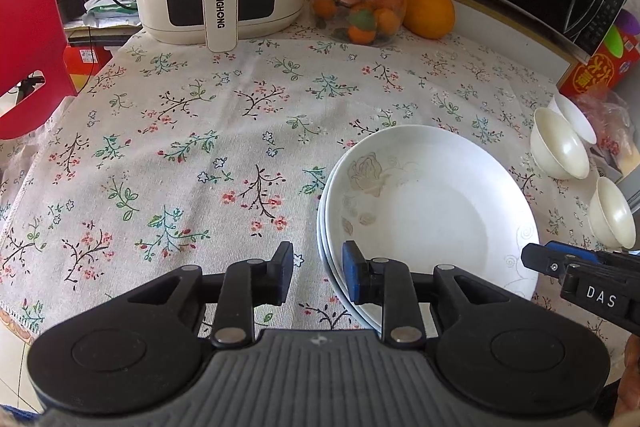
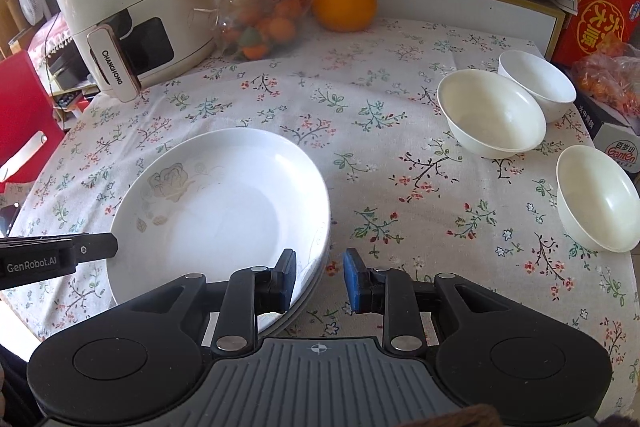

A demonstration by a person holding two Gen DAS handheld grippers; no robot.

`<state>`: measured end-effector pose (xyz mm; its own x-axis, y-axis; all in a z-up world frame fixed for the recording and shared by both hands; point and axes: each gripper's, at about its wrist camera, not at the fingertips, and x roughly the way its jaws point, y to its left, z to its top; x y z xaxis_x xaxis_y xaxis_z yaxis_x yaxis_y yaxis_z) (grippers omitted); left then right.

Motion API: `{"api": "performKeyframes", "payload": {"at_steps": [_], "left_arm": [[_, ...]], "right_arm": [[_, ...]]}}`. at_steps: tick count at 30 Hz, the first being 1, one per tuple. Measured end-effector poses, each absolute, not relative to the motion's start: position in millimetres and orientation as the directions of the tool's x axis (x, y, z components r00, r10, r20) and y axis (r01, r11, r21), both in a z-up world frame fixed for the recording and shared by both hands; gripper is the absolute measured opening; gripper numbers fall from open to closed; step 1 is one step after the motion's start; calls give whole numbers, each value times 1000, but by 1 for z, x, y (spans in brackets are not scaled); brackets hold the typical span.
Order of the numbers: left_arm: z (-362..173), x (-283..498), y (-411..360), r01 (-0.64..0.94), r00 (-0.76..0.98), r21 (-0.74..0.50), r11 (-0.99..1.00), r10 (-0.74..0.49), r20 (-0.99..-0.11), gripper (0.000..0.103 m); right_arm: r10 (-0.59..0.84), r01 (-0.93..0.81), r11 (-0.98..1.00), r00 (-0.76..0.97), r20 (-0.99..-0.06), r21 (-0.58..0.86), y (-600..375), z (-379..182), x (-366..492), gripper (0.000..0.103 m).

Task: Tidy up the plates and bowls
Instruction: 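Lower the white plate onto the blue plates and open both grippers, then move both grippers to a white bowl beside the microwave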

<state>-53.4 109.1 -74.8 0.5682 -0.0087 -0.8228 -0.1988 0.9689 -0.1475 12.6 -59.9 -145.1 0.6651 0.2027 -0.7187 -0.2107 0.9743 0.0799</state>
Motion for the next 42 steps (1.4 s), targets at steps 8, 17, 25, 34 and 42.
{"api": "performKeyframes", "payload": {"at_steps": [8, 17, 25, 34, 42], "left_arm": [[-71, -48, 112, -206, 576, -195, 959, -42, -817, 27], [-67, -36, 109, -220, 593, -195, 956, -28, -805, 32], [-56, -27, 86, -147, 632, -178, 973, -46, -774, 46], [-53, -9, 51, -78, 643, -175, 981, -85, -761, 52], [-46, 10, 23, -32, 659, -165, 986, -103, -745, 63]], "right_arm": [[237, -179, 971, 647, -725, 158, -73, -145, 22, 26], [268, -164, 963, 646, -714, 213, -89, -141, 24, 30], [282, -119, 954, 674, -683, 276, -119, -130, 29, 32], [245, -11, 938, 726, -642, 346, -179, -118, 35, 49], [253, -2, 928, 736, -628, 372, -193, -115, 38, 60]]}}
